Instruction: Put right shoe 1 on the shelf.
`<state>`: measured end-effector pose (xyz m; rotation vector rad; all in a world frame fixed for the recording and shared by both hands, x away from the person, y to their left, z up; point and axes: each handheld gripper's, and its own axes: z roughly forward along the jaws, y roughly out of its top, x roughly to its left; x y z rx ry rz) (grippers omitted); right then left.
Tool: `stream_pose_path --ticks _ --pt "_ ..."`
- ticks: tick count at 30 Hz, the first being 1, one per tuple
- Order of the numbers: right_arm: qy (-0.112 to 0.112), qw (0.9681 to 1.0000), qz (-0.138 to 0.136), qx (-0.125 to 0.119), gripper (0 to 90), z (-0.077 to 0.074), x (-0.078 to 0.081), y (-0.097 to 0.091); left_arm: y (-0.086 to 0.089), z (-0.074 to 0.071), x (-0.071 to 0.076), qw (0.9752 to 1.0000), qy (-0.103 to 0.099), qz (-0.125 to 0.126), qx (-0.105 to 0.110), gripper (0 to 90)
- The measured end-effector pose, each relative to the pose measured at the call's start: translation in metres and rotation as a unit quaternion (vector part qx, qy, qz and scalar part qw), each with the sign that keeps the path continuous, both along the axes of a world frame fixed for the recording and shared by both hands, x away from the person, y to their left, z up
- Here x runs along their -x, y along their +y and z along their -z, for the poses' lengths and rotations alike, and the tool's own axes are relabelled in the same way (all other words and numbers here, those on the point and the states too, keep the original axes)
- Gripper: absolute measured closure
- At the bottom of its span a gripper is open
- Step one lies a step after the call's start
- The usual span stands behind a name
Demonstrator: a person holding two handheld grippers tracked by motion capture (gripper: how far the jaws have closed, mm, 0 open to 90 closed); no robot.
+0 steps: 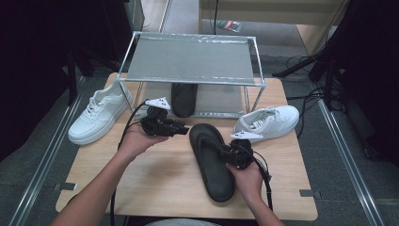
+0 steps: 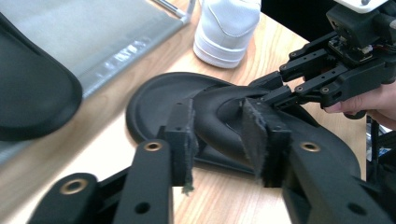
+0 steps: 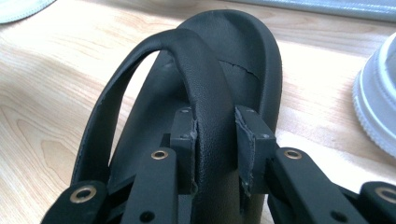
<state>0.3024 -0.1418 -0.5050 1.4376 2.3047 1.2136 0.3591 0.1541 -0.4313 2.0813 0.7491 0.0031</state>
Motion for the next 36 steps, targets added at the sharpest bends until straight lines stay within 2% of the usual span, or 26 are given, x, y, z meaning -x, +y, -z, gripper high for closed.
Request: stream_pose_path --ticks 2,6,10,13,16,18,21,23,24,30,34,36 --pt "-0.002 1.0000 0.004 -0.001 72.0 -0.003 -0.001 -0.001 0.001 -0.004 -0.003 1.0000 0.003 0.000 0.005 70.6" --pt "0.001 0.9999 0.009 -0.014 72.0 -0.008 -0.004 -0.001 0.003 -0.016 -0.010 1.0000 -0.007 0.000 0.003 77.4" --pt "-0.004 0.9998 0.011 -0.016 72.0 -0.016 -0.008 0.000 0.003 -0.027 -0.021 0.9998 -0.013 0.001 -0.013 82.1" --pt "-0.009 0.9997 0.019 -0.016 72.0 -0.020 -0.014 0.000 0.004 -0.035 -0.030 0.9998 -0.011 0.001 -0.015 85.5" --pt "-0.011 0.9995 0.024 -0.015 71.9 -0.023 -0.020 0.000 0.005 -0.043 -0.036 0.9996 -0.019 0.000 -0.021 87.5" --pt "-0.014 0.9994 0.028 -0.017 71.9 -0.024 -0.024 0.000 0.008 -0.051 -0.045 0.9996 -0.021 -0.004 -0.016 89.1" --pt "-0.010 0.9992 0.033 -0.020 71.9 -0.025 -0.030 0.002 0.011 -0.055 -0.051 0.9997 -0.021 -0.002 -0.011 90.0" --pt "-0.009 0.9991 0.037 -0.019 71.9 -0.027 -0.036 0.004 0.015 -0.066 -0.061 0.9997 -0.023 -0.006 0.001 90.0" --pt "-0.012 0.9990 0.039 -0.017 71.9 -0.028 -0.039 0.005 0.016 -0.070 -0.064 0.9997 -0.026 -0.006 0.000 90.0" --pt "-0.017 0.9982 0.057 -0.004 71.8 -0.031 -0.058 0.010 0.020 -0.091 -0.085 0.9985 -0.045 -0.016 -0.027 90.0" --pt "-0.012 0.9973 0.073 0.001 71.8 -0.031 -0.071 0.015 0.019 -0.096 -0.099 0.9969 -0.059 -0.027 -0.046 90.0" --pt "-0.015 0.9972 0.073 0.008 71.7 -0.032 -0.074 0.017 0.020 -0.097 -0.104 0.9967 -0.057 -0.030 -0.049 90.0"
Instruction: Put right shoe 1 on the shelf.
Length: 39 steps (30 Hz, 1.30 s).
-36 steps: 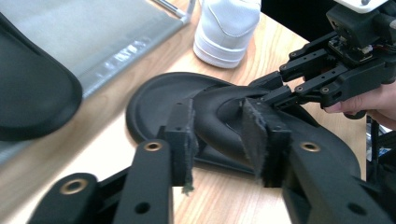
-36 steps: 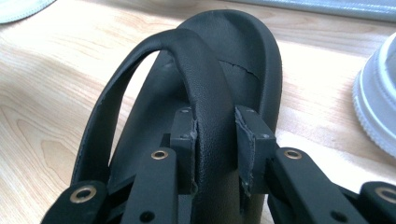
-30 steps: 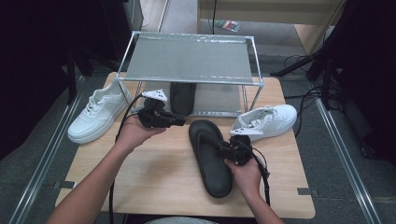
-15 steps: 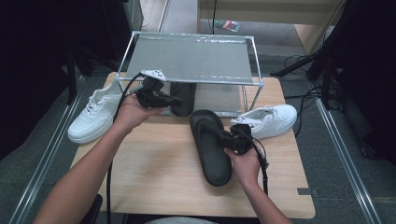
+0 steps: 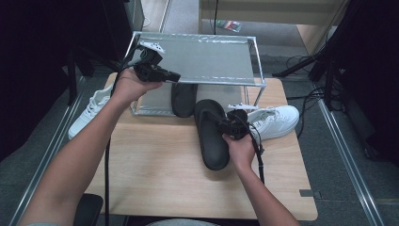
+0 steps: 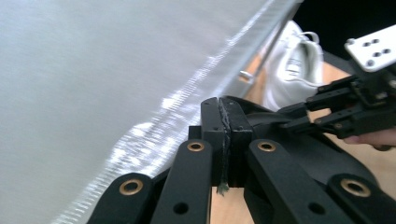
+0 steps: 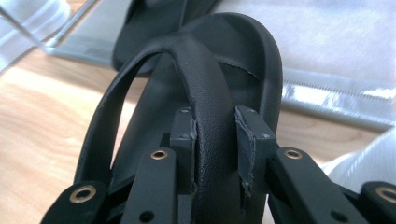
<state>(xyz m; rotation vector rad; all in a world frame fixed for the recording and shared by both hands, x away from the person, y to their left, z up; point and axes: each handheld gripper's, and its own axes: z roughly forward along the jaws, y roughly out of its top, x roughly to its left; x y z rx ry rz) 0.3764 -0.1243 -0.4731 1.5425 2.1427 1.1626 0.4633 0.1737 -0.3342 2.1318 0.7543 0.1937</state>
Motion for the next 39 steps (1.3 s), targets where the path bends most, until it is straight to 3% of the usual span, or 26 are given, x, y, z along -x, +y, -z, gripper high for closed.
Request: stream_pose_path --ticks 4,13,19,23,27,30,35,39 --pt "0.000 0.9997 0.020 0.017 71.8 0.000 -0.016 0.010 0.002 0.001 -0.014 1.0000 0.003 -0.005 -0.006 90.0" --pt "0.023 0.9977 0.063 -0.012 71.7 0.019 -0.038 0.014 0.004 0.015 -0.028 0.9993 0.018 -0.016 -0.030 90.0" --pt "0.013 0.9967 0.078 -0.018 71.5 0.023 -0.044 0.019 0.005 0.017 -0.030 0.9994 0.015 -0.012 -0.027 90.0" --pt "-0.002 0.9972 0.075 -0.005 70.3 0.025 -0.047 0.023 0.005 0.019 -0.029 0.9995 0.006 -0.016 -0.025 90.0" --pt "0.007 0.9968 0.078 -0.013 64.9 0.025 -0.047 0.024 0.004 0.019 -0.028 0.9996 0.002 -0.015 -0.026 90.0" --pt "0.009 0.9972 0.074 -0.002 57.3 0.027 -0.047 0.025 0.005 0.019 -0.028 0.9996 0.004 -0.015 -0.025 90.0" --pt "-0.028 0.9973 0.065 0.017 54.4 0.022 -0.040 0.026 0.004 0.019 -0.028 0.9996 0.006 -0.016 -0.025 90.0" --pt "-0.034 0.9977 0.058 0.008 55.6 0.014 -0.034 0.024 0.004 0.019 -0.028 0.9995 0.007 -0.016 -0.025 90.0"
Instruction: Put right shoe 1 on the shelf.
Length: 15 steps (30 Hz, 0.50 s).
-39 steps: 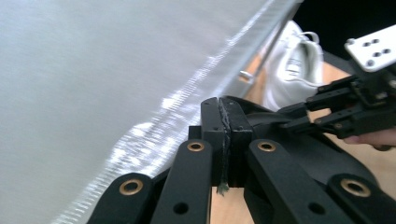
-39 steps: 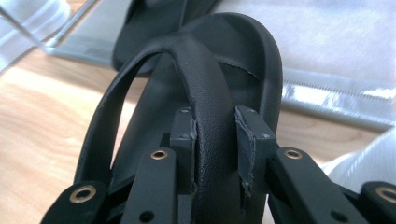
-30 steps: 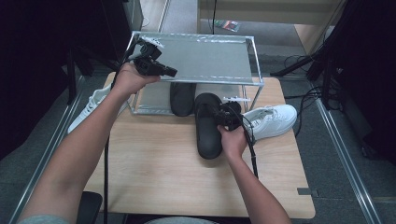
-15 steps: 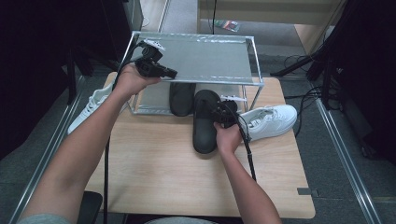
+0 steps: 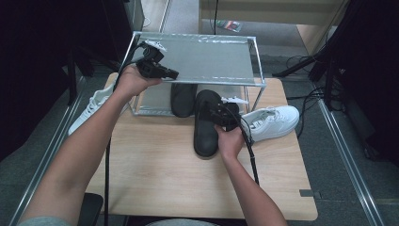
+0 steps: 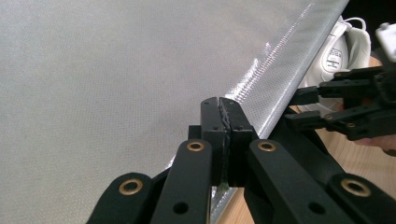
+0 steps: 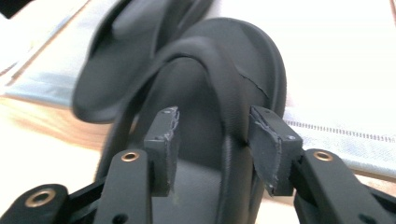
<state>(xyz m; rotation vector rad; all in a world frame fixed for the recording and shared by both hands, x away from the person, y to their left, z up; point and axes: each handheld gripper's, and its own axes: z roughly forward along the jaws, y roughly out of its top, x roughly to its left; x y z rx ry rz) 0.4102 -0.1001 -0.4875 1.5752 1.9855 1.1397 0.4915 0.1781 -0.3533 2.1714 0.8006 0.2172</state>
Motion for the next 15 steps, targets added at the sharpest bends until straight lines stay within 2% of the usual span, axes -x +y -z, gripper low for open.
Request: stream_pose_path --ticks 3,6,10,11,12,15 --pt "-0.001 0.9998 -0.021 -0.008 59.7 -0.007 0.008 -0.002 0.000 0.000 0.000 1.0000 -0.001 0.000 -0.002 90.0" --pt "-0.001 0.9986 -0.051 -0.015 68.5 -0.013 0.024 -0.005 0.000 0.000 0.000 1.0000 0.001 0.000 -0.002 90.0" --pt "0.004 0.9962 -0.083 -0.028 78.1 -0.013 0.043 -0.010 0.001 0.000 -0.001 1.0000 0.005 0.000 -0.001 90.0" --pt "0.004 0.9962 -0.083 -0.028 78.1 -0.013 0.043 -0.010 0.001 0.000 -0.001 1.0000 0.005 0.000 -0.001 90.0" --pt "0.009 0.9940 -0.105 -0.031 83.2 -0.011 0.055 -0.013 0.001 0.000 -0.002 1.0000 0.006 0.000 0.002 90.0" --pt "0.006 0.9912 -0.129 -0.030 87.8 -0.007 0.066 -0.015 0.001 0.000 -0.001 1.0000 0.005 0.000 0.001 90.0"
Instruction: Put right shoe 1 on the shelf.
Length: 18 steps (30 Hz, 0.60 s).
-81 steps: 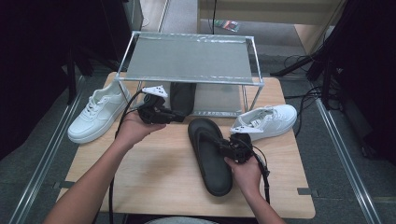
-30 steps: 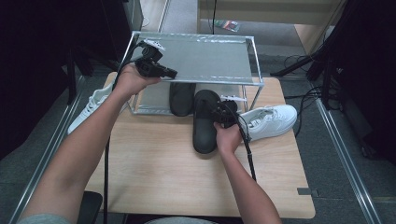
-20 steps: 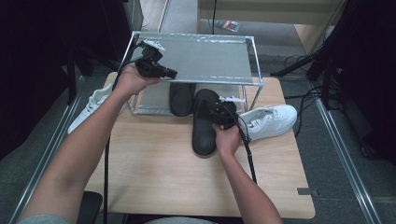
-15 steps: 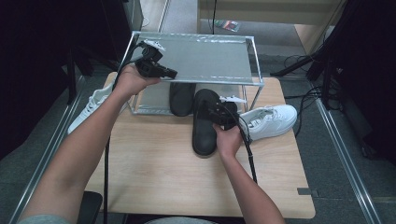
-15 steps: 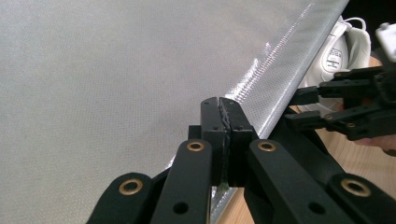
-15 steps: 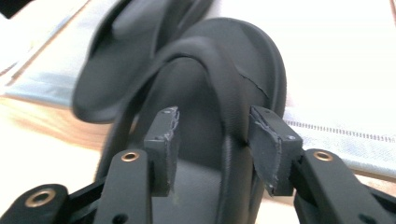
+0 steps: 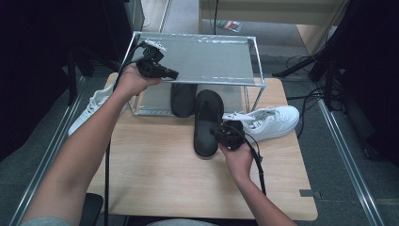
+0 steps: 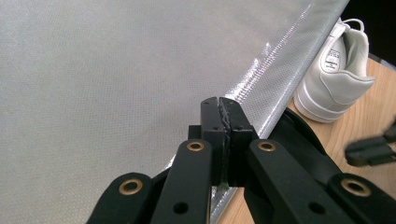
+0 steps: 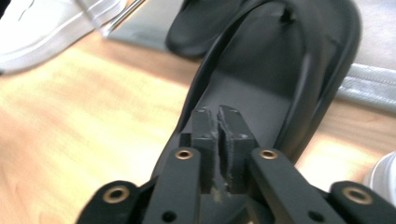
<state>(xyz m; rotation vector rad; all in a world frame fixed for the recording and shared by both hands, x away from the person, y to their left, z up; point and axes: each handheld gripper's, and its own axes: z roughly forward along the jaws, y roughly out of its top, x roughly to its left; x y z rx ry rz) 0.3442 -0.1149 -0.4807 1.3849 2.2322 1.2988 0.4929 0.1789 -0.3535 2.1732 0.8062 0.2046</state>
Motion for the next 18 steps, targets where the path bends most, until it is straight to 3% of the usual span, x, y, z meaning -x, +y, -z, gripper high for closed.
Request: stream_pose_path --ticks 2,6,9,13,18 --pt "-0.008 0.9999 -0.013 0.008 89.9 0.003 0.010 -0.001 0.000 0.000 0.000 1.0000 -0.001 0.000 0.000 90.0" --pt "0.002 0.9995 -0.030 0.001 90.0 0.011 0.025 -0.003 0.001 0.001 0.000 1.0000 -0.001 -0.003 0.005 90.0" --pt "0.010 0.9989 -0.045 0.013 90.0 0.019 0.037 -0.004 0.000 0.002 0.001 1.0000 -0.006 -0.002 0.003 90.0" --pt "0.022 0.9980 -0.055 0.022 90.0 0.030 0.047 -0.002 -0.001 0.001 0.003 0.9999 -0.013 0.000 -0.005 90.0" --pt "0.036 0.9971 -0.059 0.032 90.0 0.040 0.050 -0.001 0.000 0.002 0.002 0.9999 -0.009 -0.004 0.003 90.0"
